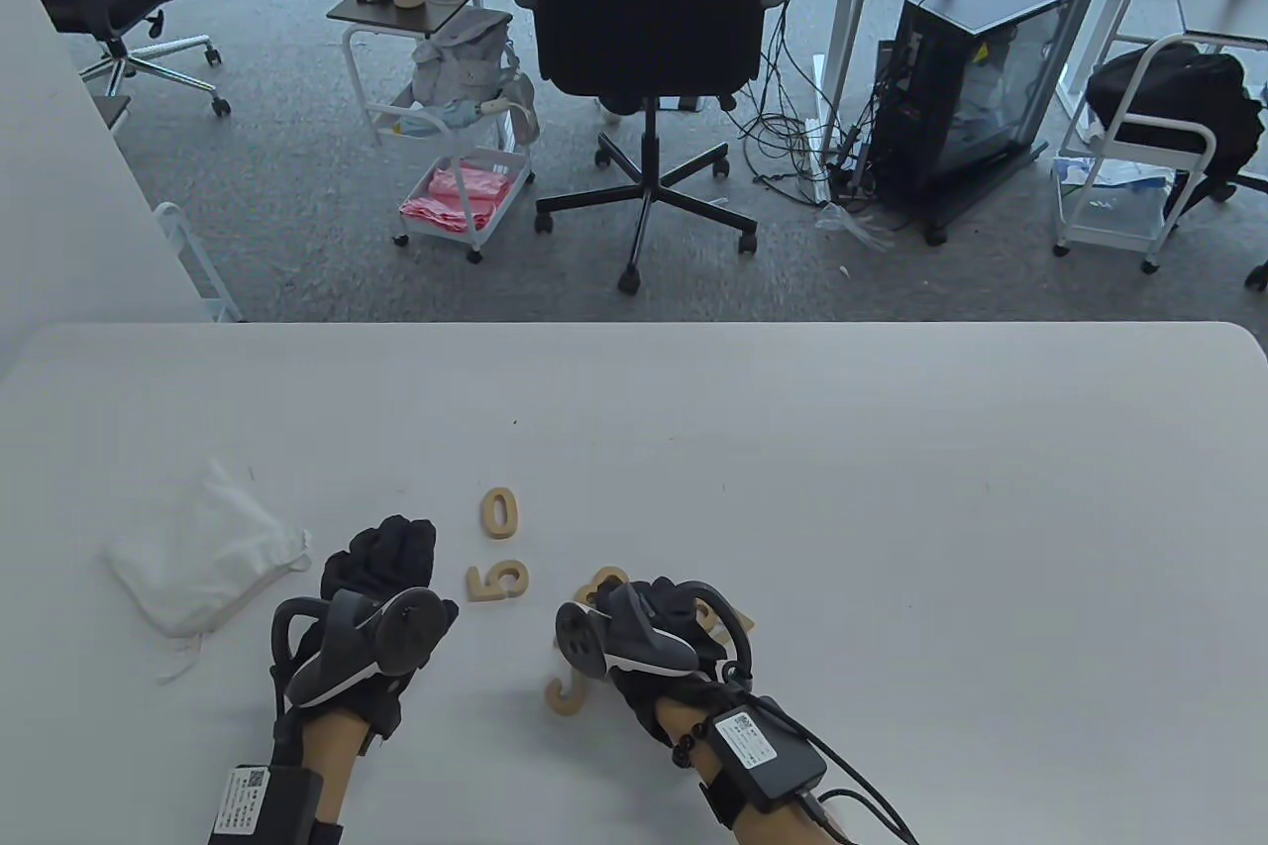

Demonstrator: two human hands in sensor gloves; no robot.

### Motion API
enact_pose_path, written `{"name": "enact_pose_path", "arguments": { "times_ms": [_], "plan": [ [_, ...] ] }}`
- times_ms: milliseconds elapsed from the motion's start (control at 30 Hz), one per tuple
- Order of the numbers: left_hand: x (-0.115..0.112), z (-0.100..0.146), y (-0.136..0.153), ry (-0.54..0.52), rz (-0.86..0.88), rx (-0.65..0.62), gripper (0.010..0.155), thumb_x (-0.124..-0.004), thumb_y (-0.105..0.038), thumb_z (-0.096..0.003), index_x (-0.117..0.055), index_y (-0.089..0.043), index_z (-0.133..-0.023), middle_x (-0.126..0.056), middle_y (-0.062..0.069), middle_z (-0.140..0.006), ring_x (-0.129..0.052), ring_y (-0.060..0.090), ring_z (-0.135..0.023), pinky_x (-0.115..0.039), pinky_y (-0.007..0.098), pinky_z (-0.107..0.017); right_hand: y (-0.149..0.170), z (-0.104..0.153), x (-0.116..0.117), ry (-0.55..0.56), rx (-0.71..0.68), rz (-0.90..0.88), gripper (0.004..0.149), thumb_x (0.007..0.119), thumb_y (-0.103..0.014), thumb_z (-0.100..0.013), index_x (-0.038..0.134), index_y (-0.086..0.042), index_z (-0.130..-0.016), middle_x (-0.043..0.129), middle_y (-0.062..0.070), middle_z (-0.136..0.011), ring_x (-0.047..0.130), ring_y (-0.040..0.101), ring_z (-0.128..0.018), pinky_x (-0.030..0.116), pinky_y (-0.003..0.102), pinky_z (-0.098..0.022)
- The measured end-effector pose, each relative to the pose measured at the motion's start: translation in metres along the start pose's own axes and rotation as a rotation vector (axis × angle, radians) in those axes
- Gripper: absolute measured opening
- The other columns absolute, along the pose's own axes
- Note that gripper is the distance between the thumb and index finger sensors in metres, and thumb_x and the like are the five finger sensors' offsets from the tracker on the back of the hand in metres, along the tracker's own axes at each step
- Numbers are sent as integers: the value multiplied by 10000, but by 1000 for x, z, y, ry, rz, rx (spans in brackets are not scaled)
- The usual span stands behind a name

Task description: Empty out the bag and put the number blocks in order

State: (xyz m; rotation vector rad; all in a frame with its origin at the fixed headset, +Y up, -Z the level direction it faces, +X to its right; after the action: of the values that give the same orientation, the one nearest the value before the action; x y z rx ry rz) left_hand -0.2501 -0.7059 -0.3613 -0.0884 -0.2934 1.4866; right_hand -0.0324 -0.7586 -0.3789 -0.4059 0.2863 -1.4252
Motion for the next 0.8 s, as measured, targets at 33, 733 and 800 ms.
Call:
{"name": "enact_pose_path", "arguments": {
  "times_ms": [33, 733, 800],
  "plan": [
    [0, 0, 0, 0, 0, 0, 832, -789, -485, -489, -482, -40, -1121, -525, 293, -1127, -678, 571, -989, -604, 723, -687, 2, 1, -3, 12, 7, -15, 659, 838, -344, -489, 658, -21, -1035, 823, 269, -913, 892, 492, -747, 767, 634, -591],
    [1, 2, 1, -3, 2, 4, 832, -792, -483, -487, -486, -37, -1120, -525, 299, -1125, -680, 575, -985, -605, 722, -685, 85, 83, 11, -71, 71, -43, 546, 948, -266, -424, 768, -92, -909, 796, 229, -949, 943, 462, -754, 852, 574, -575],
    [1, 2, 2, -5, 4, 6, 832, -793, -482, -487, -487, -35, -1119, -526, 301, -1124, -680, 577, -984, -604, 724, -684, 83, 82, 14, -77, 77, -39, 530, 951, -262, -423, 780, -97, -897, 797, 229, -949, 944, 460, -758, 853, 574, -577]
  ]
}}
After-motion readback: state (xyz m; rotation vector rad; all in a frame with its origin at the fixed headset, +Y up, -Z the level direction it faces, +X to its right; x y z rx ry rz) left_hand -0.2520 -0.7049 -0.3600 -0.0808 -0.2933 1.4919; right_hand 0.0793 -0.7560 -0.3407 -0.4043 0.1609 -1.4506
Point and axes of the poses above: the tracker on the back of each hand, its own y axis roughly to the little-finger side, its own z axis roughly from the fingertips to the wrist, x = y × z, the point moved 2 cm from there along -z, roughly from the wrist to the fingertips
